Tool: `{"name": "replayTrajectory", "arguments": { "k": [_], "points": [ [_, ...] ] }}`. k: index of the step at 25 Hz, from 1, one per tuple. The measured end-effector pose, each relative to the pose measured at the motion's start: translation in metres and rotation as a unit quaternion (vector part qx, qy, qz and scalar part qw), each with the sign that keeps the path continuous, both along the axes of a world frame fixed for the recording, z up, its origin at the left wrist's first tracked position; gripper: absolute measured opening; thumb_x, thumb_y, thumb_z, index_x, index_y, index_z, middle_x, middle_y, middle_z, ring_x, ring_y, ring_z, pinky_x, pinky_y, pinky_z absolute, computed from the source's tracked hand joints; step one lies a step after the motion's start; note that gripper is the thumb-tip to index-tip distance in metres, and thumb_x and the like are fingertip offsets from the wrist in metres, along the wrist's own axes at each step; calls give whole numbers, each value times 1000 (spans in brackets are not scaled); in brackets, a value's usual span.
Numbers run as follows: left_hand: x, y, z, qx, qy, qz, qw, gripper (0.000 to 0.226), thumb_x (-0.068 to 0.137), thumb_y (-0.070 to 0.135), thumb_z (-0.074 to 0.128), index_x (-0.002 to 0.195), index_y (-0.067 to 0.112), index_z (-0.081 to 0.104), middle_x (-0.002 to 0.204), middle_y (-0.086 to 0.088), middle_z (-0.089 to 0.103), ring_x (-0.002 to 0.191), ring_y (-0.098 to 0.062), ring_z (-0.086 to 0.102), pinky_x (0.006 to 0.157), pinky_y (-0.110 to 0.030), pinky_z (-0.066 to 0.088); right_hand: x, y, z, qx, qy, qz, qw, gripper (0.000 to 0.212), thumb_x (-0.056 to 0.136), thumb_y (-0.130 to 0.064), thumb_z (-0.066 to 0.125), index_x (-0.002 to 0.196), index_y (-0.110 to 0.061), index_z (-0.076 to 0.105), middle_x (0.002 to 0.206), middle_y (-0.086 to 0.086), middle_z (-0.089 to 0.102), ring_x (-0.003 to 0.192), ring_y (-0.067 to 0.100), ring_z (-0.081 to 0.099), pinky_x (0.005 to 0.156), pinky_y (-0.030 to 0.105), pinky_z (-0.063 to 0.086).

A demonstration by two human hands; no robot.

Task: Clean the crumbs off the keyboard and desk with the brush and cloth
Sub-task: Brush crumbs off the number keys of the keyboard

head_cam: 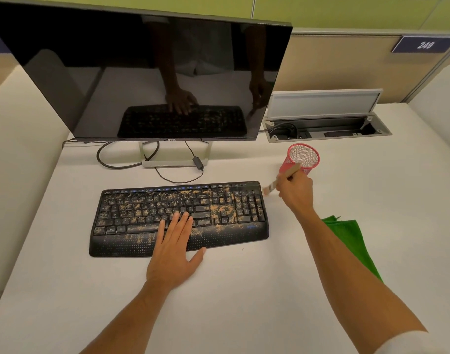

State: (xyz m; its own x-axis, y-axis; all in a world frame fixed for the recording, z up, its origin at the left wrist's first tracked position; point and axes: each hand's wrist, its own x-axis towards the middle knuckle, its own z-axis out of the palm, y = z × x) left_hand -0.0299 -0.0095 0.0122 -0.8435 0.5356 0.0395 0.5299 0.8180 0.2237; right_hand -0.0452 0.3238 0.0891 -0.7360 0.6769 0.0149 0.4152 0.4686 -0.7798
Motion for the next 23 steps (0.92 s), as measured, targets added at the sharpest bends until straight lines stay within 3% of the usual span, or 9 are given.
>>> {"name": "replayTrajectory", "arguments": {
  "k": [3, 5, 9, 12, 15, 19, 23],
  "points": [
    [0, 0, 0, 1, 2, 1, 1000, 81, 94, 67, 31, 156, 16, 22, 164, 1, 14, 153, -17, 1, 122, -46, -1, -11, -6, 7, -25, 53, 51, 997, 35, 103, -17, 46, 84, 4, 67, 73, 17, 69, 64, 25, 69, 62, 45, 61],
    [0, 0, 0, 6, 1, 1, 1000, 81, 94, 67, 32, 156, 15, 22, 164, 0, 15, 153, -17, 2, 122, -47, 0, -19, -15, 6, -30, 39, 76, 996, 32, 101, -17, 49, 83, 1, 69, 74, 14, 71, 65, 22, 71, 63, 44, 61],
    [0, 0, 0, 6, 1, 3, 1000, 81, 94, 67, 31, 156, 16, 23, 164, 0, 16, 153, -17, 3, 122, -48, 2, -35, -44, 4, -47, 2, 115, 992, 34, 102, -18, 47, 84, -4, 72, 73, 10, 74, 55, 3, 67, 54, 20, 55],
    [0, 1, 0, 11, 5, 4, 1000, 81, 94, 66, 33, 155, 15, 24, 163, 0, 17, 153, -17, 4, 122, -48, 3, -39, -55, -2, -61, -7, 109, 992, 41, 103, -21, 44, 84, 2, 71, 71, 11, 73, 54, 6, 68, 51, 14, 50],
    [0, 0, 0, 9, 6, 4, 1000, 81, 94, 66, 34, 156, 15, 24, 164, 0, 17, 153, -17, 4, 122, -47, 2, -37, -43, -6, -57, -10, 65, 996, 45, 104, -23, 43, 81, 5, 70, 69, 14, 72, 60, 22, 70, 51, 21, 53],
    [0, 1, 1, 10, 4, 6, 1000, 81, 94, 66, 33, 156, 15, 24, 164, 0, 17, 153, -17, 3, 122, -47, 2, -26, -14, -10, -43, 1, 7, 999, 41, 102, -21, 43, 79, 3, 67, 70, 15, 70, 63, 31, 70, 61, 46, 60],
    [0, 0, 1, 8, 4, 5, 1000, 81, 94, 66, 32, 156, 15, 23, 164, 0, 17, 153, -18, 4, 122, -48, 3, -19, -6, -6, -10, 26, -47, 998, 50, 106, -24, 35, 72, 1, 62, 64, 15, 64, 61, 33, 66, 58, 39, 58]
  ]
}}
